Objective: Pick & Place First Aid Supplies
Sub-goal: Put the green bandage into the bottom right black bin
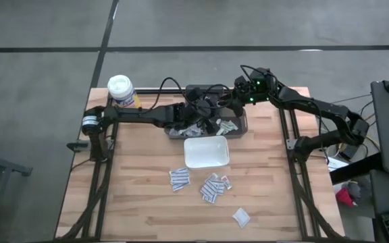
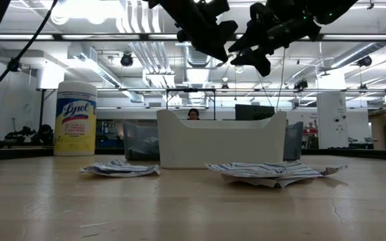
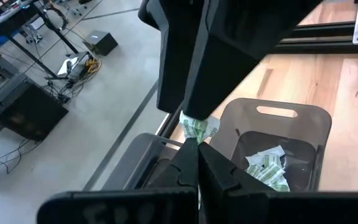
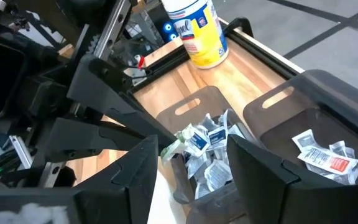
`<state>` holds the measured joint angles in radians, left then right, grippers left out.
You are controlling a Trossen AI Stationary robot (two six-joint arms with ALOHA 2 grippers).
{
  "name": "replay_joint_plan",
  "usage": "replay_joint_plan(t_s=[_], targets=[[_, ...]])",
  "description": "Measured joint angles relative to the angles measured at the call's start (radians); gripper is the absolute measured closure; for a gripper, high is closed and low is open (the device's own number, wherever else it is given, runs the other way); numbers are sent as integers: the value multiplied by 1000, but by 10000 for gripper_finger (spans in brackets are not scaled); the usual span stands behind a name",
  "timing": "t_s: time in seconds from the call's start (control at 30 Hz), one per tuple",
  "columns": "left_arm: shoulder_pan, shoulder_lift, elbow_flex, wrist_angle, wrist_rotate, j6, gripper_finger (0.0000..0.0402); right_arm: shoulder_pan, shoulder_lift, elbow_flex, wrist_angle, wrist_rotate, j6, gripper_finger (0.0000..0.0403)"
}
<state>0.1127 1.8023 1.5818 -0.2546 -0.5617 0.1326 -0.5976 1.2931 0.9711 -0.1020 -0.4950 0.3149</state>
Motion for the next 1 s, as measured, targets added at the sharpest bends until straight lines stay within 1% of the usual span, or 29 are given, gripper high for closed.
replay_joint_plan(t_s=[0.27,0.57,0.87,1.0], targets=[[15,0,0,0,2,0,402,1,36,6,2,-4,-1,248],[18,0,0,0,21,-1,401,-1,35,6,12,-4,-5,295],[18,0,0,-1,26,-2,401,-1,34,6,12,-5,-6,324],[18,0,0,-1,26,-3,401,0,34,6,12,-6,-25,345]])
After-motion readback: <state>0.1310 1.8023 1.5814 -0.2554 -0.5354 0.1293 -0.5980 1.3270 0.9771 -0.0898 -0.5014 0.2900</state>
